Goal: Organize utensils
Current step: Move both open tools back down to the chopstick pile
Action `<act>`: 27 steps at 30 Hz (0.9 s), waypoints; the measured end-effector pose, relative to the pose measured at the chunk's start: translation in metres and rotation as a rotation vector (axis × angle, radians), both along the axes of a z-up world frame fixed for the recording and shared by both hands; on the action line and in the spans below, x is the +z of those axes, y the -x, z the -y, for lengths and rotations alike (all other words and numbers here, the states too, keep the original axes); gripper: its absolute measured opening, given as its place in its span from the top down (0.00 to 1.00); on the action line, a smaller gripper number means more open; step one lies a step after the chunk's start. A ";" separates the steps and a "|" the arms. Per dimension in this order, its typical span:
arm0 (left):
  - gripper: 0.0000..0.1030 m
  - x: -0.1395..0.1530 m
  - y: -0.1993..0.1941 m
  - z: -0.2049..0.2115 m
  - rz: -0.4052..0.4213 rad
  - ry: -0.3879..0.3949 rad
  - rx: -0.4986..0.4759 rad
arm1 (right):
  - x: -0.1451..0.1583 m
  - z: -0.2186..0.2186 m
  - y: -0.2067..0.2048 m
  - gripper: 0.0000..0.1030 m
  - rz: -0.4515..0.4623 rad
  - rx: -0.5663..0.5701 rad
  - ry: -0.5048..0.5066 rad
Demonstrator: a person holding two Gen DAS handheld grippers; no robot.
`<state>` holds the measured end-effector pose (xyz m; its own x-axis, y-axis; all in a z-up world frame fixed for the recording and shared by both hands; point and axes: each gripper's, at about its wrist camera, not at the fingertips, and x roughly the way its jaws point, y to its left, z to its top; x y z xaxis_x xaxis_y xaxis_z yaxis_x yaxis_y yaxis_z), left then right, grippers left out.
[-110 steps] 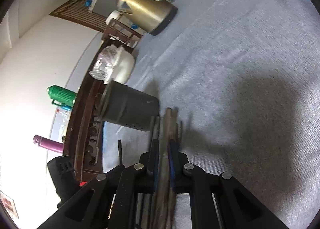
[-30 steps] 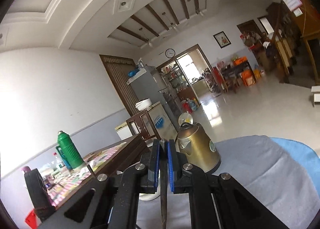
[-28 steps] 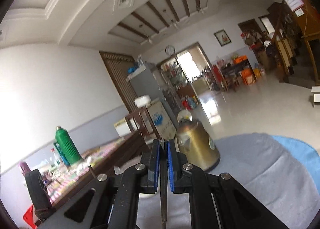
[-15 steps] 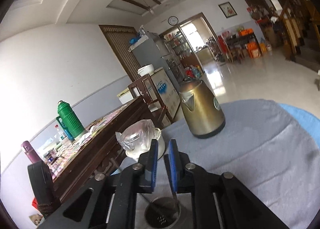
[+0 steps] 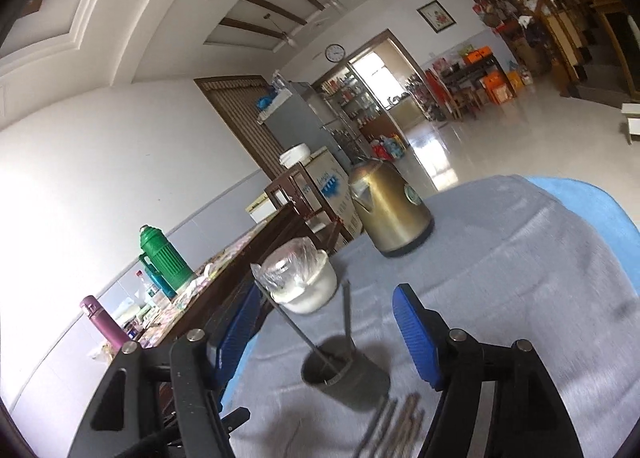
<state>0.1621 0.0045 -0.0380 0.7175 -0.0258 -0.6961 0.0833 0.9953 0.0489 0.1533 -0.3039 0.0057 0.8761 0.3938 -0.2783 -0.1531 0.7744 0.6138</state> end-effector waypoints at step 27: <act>0.41 -0.058 -0.023 0.044 -0.162 -0.021 -0.081 | -0.141 -0.022 -0.040 0.62 -0.569 0.132 0.120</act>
<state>0.1850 -0.0392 -0.0962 0.5921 -0.0629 -0.8034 0.1717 0.9839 0.0495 0.1932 -0.2818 -0.1353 0.5215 0.4262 -0.7392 0.0744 0.8403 0.5369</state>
